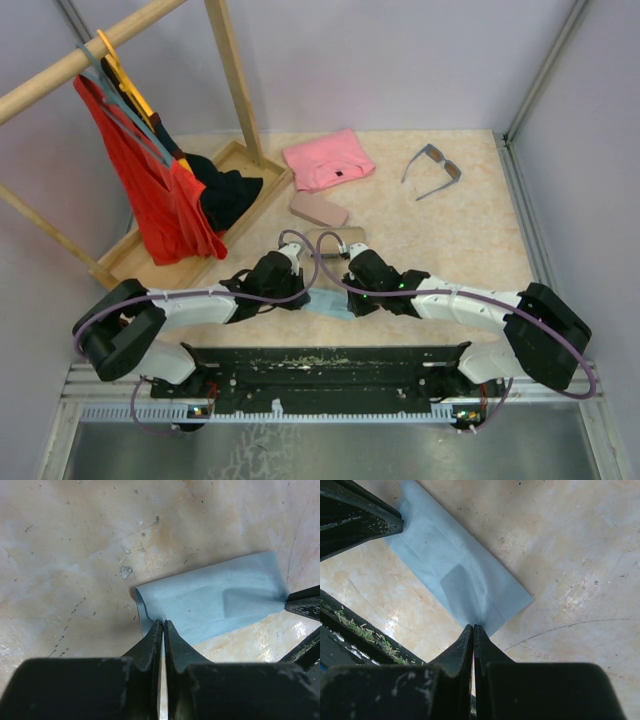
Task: Organize the sunglasses
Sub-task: Fold the glasses cleaning cloth at the center of the board.
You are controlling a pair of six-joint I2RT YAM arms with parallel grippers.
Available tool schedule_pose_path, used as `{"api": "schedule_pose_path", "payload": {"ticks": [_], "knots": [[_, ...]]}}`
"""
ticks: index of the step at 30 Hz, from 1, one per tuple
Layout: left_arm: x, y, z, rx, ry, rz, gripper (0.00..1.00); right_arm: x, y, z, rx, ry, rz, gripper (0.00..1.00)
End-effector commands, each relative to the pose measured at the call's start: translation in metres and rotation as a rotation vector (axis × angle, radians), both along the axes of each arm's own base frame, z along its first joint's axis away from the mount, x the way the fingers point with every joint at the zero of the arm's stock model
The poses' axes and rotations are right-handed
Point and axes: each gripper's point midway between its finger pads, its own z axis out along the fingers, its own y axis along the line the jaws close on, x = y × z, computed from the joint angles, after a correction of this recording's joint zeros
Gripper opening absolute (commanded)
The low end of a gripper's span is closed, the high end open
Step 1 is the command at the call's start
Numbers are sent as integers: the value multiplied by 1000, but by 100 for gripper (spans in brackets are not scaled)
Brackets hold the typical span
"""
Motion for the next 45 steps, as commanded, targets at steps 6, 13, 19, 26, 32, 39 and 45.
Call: {"api": "schedule_pose_path", "payload": {"ticks": [6, 13, 19, 26, 32, 39, 45], "knots": [[6, -11, 14, -45, -24, -9, 0, 6, 8, 13, 48, -44, -7, 0], [9, -12, 30, -68, -55, -5, 0, 6, 11, 19, 58, -50, 1, 0], [9, -10, 33, -65, -67, 0, 0, 4, 13, 24, 58, -53, 11, 0], [8, -6, 30, -57, -62, 4, 0, -1, 13, 22, 41, -45, 26, 0], [7, -4, 30, -52, -66, 7, 0, -5, 11, 13, 18, -30, 30, 0], [6, -1, 25, -38, -61, 11, 0, -1, 13, 8, 8, -36, 25, 0], [5, 2, 20, -28, -56, 16, 0, 0, 18, 5, 5, -28, 36, 0]]}}
